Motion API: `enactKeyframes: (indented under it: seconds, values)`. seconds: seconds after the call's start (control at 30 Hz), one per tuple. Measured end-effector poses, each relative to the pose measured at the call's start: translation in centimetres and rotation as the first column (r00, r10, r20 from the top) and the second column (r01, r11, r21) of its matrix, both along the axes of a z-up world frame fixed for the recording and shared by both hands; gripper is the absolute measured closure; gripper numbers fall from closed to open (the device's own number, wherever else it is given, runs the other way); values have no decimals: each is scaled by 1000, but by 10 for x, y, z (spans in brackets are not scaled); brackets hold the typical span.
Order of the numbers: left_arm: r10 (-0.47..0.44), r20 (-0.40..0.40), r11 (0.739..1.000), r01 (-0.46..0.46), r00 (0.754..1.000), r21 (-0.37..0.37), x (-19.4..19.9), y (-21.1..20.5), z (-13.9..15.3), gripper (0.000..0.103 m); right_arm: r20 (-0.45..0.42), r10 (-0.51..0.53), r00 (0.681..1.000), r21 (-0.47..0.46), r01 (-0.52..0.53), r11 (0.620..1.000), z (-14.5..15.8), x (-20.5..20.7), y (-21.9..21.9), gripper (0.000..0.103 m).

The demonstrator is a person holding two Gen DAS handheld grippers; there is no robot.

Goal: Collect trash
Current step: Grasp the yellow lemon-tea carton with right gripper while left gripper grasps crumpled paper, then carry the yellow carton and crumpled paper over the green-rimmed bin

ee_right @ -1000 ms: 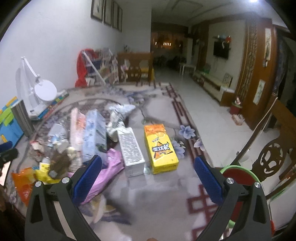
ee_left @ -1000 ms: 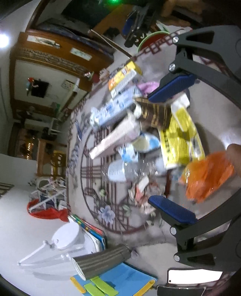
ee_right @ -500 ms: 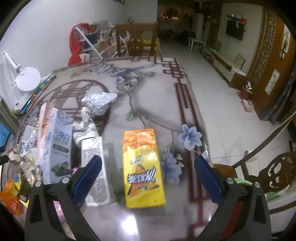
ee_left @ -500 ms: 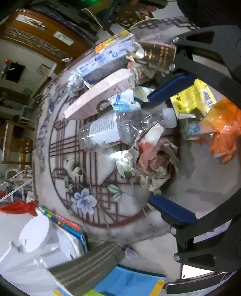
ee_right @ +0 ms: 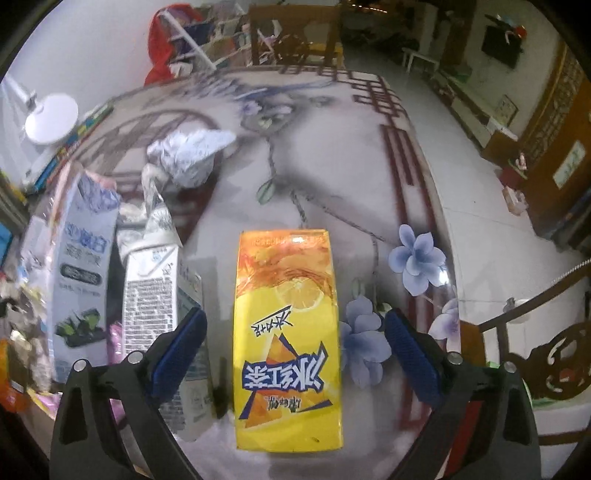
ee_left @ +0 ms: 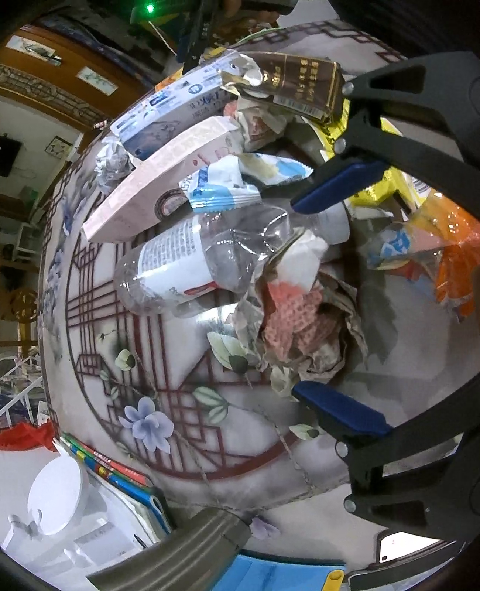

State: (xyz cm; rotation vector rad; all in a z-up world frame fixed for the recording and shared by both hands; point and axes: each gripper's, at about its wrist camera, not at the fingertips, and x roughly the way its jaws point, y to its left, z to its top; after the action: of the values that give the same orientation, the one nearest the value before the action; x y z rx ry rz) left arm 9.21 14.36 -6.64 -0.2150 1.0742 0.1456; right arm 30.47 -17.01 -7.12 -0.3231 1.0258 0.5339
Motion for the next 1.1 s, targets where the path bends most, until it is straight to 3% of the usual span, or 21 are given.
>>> enactKeyframes:
  seconds: [0.03,0.13,0.3,0.33,0.37,0.5,0.67,0.87,1.1]
  values:
    - [-2,-3,1000,2,1000,1,1,0,-1,16,-6,-4,1000,7,4,1000,-1,1,0,11]
    - [3,-4,1000,-3,1000,-17,3,2,-2,26,-46,-15,999,9,16,1000,-6,7,-1,25]
    - [15,1,1000,-15,1000,-21,3,5,-2,41,-121,-19,993,36,23,999,-20,12,-4,32]
    - [18,-4,1000,-18,1000,-13,3,5,-3,48,-124,-22,992,32,26,999,-21,13,-5,40]
    - [22,-11,1000,-22,1000,-1,3,5,-5,49,-129,-23,991,29,27,999,-22,14,-4,43]
    - [24,-20,999,-24,1000,35,4,3,-9,54,-135,-27,990,39,33,999,-22,13,-6,44]
    - [65,36,997,-66,997,27,-2,10,2,61,-112,-41,993,78,50,996,-10,6,-12,45]
    - [99,128,994,-103,987,25,-20,8,23,62,-37,-57,998,128,61,990,21,-11,-23,45]
    - [46,228,996,-62,972,65,-34,-15,56,61,47,-75,996,199,64,978,61,-44,-44,45]
